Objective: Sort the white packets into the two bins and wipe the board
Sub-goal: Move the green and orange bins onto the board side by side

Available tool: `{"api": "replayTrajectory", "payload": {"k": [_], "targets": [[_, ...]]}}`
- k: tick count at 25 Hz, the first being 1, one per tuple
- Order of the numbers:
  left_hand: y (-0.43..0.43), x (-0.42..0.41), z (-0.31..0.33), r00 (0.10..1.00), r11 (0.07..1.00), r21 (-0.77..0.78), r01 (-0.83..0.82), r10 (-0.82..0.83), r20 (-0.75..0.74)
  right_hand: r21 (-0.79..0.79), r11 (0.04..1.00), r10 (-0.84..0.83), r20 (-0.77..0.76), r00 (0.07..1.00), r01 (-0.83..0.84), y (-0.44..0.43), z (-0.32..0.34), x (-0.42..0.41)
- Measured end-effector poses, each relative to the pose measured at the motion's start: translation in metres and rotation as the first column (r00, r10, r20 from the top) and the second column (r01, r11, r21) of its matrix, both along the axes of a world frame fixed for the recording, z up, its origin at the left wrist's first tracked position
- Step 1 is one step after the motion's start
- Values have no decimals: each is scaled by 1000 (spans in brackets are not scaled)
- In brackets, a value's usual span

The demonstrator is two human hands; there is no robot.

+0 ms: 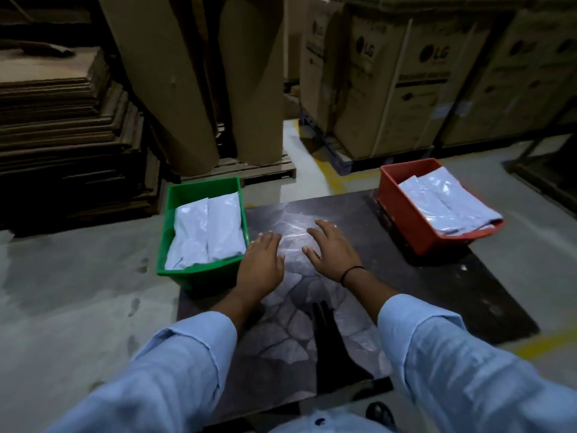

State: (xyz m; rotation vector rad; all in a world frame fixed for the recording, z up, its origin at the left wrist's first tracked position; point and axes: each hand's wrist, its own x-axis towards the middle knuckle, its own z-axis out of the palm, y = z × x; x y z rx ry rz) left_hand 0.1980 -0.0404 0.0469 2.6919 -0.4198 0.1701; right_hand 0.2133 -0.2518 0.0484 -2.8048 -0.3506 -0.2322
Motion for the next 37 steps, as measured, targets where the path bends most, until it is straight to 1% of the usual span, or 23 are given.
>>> {"api": "replayTrajectory", "payload": {"k": [3,7,10,13,15,17,20,23,28,30,33,37], "targets": [[-59,10,-1,999,1000,-3,22,-22,-32,6,999,-47,3,999,47,-58,0,1],[-158,20,2,992,993,17,117,-116,-58,27,993,-114,48,992,113,-152,9,-4],[-234,27,9,983,984,13,177,-176,-45,50,976,-214,41,976,212,-229,13,-5],[-294,33,18,978,979,9,202,-201,-51,76,949,-308,45,950,305,-297,12,2],[-331,39,22,974,976,9,218,-217,-71,83,926,-372,27,928,369,-341,16,7],[-355,45,24,971,975,4,220,-219,-91,58,903,-428,6,904,427,-372,18,10],[-395,51,26,970,975,21,221,-217,-107,3,871,-490,-83,868,492,-418,19,21],[-418,56,24,969,974,61,219,-210,-127,-60,878,-479,-159,864,476,-444,15,32],[-432,62,18,969,973,119,200,-178,-172,-100,923,-385,-235,892,372,-459,10,47],[-433,63,17,969,971,133,198,-173,-174,-96,934,-356,-249,901,343,-460,8,51],[-431,66,16,968,963,166,210,-181,-173,-63,936,-352,-255,901,347,-456,6,54],[-425,67,17,962,955,193,225,-187,-197,-101,934,-357,-248,900,343,-451,5,52]]}}
